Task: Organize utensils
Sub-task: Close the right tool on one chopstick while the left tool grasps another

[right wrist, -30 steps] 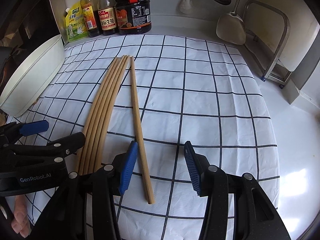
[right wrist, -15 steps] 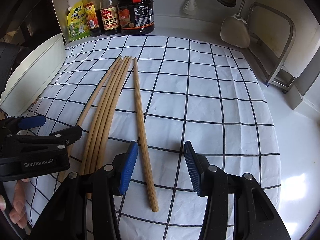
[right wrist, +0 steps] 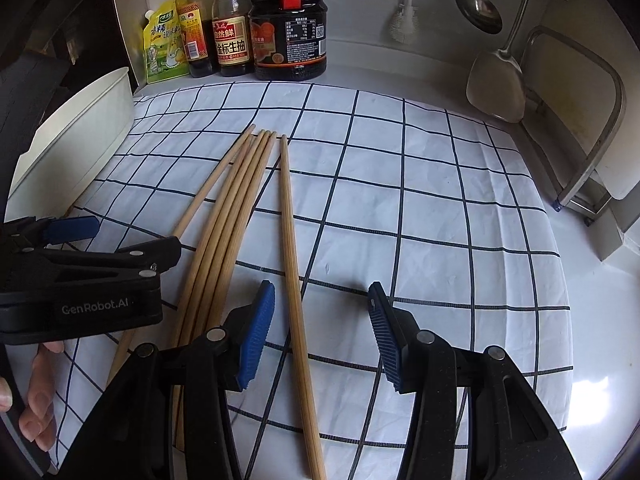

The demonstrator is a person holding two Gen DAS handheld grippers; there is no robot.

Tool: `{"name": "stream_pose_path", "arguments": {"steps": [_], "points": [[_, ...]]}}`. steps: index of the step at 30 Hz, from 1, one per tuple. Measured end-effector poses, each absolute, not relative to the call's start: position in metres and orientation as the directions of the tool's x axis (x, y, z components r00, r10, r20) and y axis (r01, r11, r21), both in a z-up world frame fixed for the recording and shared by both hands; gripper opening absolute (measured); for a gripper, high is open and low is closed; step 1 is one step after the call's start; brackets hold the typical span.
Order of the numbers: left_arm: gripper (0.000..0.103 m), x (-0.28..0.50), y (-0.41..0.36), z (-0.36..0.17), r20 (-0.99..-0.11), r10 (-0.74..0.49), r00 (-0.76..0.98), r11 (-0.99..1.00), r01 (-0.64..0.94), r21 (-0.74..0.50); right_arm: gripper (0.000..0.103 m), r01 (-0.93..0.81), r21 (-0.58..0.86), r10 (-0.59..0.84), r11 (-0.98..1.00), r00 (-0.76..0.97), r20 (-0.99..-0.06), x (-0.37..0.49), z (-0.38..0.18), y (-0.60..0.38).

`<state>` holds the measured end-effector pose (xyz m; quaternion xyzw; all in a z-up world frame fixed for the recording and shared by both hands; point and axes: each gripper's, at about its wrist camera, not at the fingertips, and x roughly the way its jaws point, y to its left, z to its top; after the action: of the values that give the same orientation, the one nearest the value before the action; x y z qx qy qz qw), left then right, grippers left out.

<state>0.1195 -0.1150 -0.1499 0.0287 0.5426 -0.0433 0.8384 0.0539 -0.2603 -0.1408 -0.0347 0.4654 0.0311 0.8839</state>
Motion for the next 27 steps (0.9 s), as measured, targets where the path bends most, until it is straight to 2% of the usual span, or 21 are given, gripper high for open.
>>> {"name": "stream_pose_path", "arguments": {"steps": [4,6,8,9,10,11,12,13,19,27], "points": [[0.095,0.120,-0.118,-0.149,-0.908,-0.041,0.417,0.993,0.118,0.009,0.046,-0.089,-0.032,0.024,0.995,0.569,-0.822,0.052,-0.141,-0.260],[0.083,0.114,-0.121,-0.145,-0.903,-0.062,0.424,0.990,0.139,-0.003,0.046,-0.094,-0.034,0.026,0.995,0.572,-0.820,0.051,-0.142,-0.260],[0.065,0.108,-0.126,-0.142,-0.896,-0.078,0.437,0.986,0.165,-0.006,0.042,-0.112,-0.031,0.039,0.993,0.573,-0.818,0.050,-0.141,-0.259],[0.060,0.106,-0.128,-0.141,-0.893,-0.087,0.442,0.983,0.182,-0.006,0.040,-0.128,-0.031,0.048,0.991,0.571,-0.820,0.051,-0.141,-0.258],[0.048,0.105,-0.131,-0.140,-0.891,-0.098,0.444,0.980,0.198,-0.008,0.033,-0.142,-0.033,0.054,0.989,0.569,-0.821,0.051,-0.140,-0.257],[0.033,0.101,-0.134,-0.139,-0.889,-0.108,0.444,0.977,0.215,-0.012,0.022,-0.154,-0.036,0.058,0.987,0.568,-0.821,0.051,-0.140,-0.255],[0.025,0.100,-0.136,-0.138,-0.889,-0.118,0.442,0.973,0.229,-0.016,0.016,-0.160,-0.041,0.057,0.986,0.567,-0.822,0.052,-0.140,-0.254],[0.009,0.099,-0.137,-0.137,-0.890,-0.126,0.439,0.971,0.237,-0.021,0.007,-0.160,-0.050,0.051,0.986,0.567,-0.822,0.052,-0.140,-0.252],[0.007,0.092,-0.128,-0.132,-0.893,-0.167,0.417,0.967,0.245,-0.067,0.007,-0.129,-0.010,0.066,0.992,0.568,-0.820,0.047,-0.134,-0.256],[0.007,0.076,-0.102,-0.088,-0.862,-0.221,0.457,0.958,0.269,-0.103,0.007,-0.084,0.089,0.121,0.993,0.608,-0.784,0.024,-0.089,-0.247]]}}
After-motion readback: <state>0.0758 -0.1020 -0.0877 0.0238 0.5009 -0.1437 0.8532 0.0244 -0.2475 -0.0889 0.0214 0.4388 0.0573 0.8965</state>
